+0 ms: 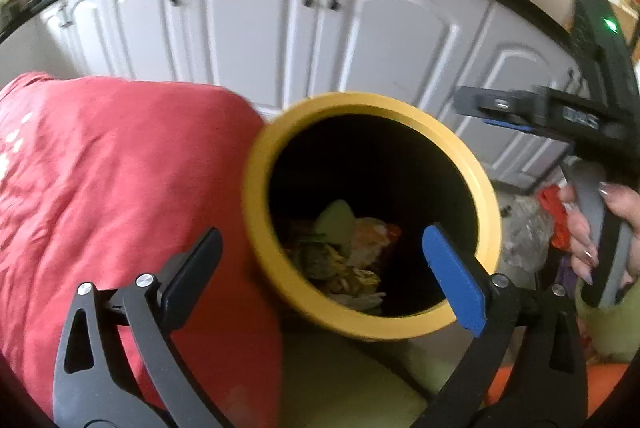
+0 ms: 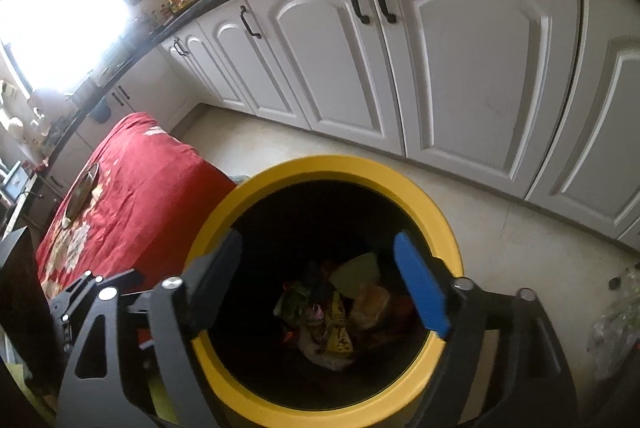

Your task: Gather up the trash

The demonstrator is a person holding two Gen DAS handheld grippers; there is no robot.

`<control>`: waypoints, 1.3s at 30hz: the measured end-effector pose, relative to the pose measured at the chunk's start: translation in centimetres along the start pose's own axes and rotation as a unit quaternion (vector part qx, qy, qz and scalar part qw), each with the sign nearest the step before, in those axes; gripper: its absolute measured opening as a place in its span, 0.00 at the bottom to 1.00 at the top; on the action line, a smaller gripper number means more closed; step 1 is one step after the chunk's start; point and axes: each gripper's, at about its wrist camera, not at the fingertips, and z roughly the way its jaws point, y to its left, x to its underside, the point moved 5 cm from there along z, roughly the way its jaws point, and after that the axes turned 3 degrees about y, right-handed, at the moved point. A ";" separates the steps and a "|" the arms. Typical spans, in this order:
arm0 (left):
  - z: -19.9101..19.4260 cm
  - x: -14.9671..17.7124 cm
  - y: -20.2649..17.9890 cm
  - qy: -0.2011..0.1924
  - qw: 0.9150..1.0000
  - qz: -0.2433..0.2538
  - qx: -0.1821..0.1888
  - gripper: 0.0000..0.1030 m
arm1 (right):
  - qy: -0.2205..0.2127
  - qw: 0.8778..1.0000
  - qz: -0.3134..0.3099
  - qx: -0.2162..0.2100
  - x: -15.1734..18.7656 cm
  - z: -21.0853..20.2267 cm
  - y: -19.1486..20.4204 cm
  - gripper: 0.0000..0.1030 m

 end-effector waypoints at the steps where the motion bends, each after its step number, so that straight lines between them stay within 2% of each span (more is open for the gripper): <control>1: -0.3 -0.1 0.6 -0.003 1.000 -0.007 -0.006 0.89 | -0.003 1.000 -0.006 0.000 0.0 -0.3 0.8 0.86; 5: -2.1 0.0 3.7 -0.017 0.998 -0.044 -0.036 0.89 | 0.004 0.999 -0.032 0.004 0.1 -0.9 3.4 0.94; 12: -5.8 0.3 8.3 -0.052 0.991 -0.102 -0.068 0.89 | 0.029 0.997 -0.071 -0.001 1.4 -1.4 10.0 0.94; 18: -9.4 1.0 10.8 -0.083 0.985 -0.124 -0.092 0.89 | 0.013 0.997 -0.075 -0.011 3.3 -2.3 14.8 0.94; 22: -11.2 1.9 11.4 -0.098 0.983 -0.119 -0.104 0.89 | -0.019 0.996 -0.088 0.001 4.4 -3.1 16.5 0.94; 26: -13.0 3.0 10.9 -0.118 0.980 -0.108 -0.117 0.89 | -0.074 0.992 -0.105 0.018 5.1 -4.7 17.4 0.94; 34: -15.8 4.6 9.1 -0.182 0.971 -0.086 -0.133 0.89 | -0.182 0.974 -0.132 0.024 6.6 -8.4 18.6 0.94; 36: -16.4 5.0 8.7 -0.193 0.968 -0.082 -0.135 0.89 | -0.199 0.970 -0.136 0.029 6.9 -8.9 18.6 0.94; 39: -16.9 5.4 8.2 -0.204 0.967 -0.078 -0.133 0.89 | -0.200 0.971 -0.129 0.031 7.8 -9.0 18.5 0.94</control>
